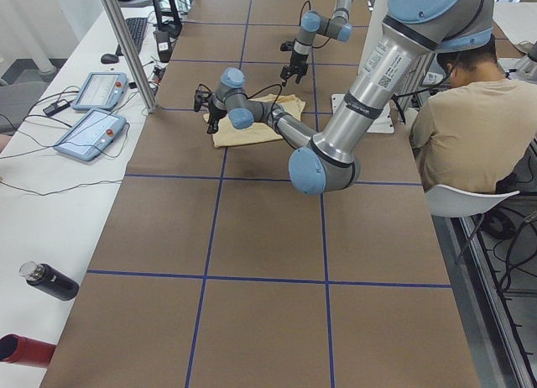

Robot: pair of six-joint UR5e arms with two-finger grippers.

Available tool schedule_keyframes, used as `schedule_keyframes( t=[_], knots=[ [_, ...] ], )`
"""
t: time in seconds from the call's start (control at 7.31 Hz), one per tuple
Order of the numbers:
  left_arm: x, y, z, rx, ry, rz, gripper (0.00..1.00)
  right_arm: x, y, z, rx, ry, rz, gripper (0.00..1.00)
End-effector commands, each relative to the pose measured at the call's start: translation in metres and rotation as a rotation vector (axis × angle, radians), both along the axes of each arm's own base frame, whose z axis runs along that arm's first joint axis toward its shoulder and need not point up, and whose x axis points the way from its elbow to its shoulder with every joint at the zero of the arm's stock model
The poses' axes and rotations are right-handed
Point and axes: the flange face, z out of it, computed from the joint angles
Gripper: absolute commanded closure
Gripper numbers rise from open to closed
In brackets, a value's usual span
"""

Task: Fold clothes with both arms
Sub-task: 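Move the right gripper to the shirt corner nearest the robot and grasp it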

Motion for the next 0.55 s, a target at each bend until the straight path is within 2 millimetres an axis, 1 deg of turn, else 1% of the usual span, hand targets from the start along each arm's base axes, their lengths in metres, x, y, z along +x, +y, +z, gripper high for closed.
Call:
schedule_keyframes(
  t=[0.0, 0.14, 0.27, 0.41],
  knots=[
    [-0.010, 0.009, 0.000, -0.022, -0.012, 0.005, 0.46, -0.025, 0.038, -0.005, -0.029, -0.035, 0.101, 0.00],
    [-0.009, 0.009, 0.001, -0.026, -0.011, 0.004, 0.46, -0.034, 0.043, 0.000, -0.047, -0.034, 0.147, 0.00],
    [-0.009, 0.009, 0.001, -0.028, -0.010, 0.003, 0.46, -0.050, 0.037, -0.010, -0.028, -0.039, 0.181, 0.00],
    [-0.008, 0.010, 0.001, -0.029, -0.009, 0.002, 0.45, -0.061, 0.033, -0.007, -0.014, -0.023, 0.199, 0.00]
  ],
)
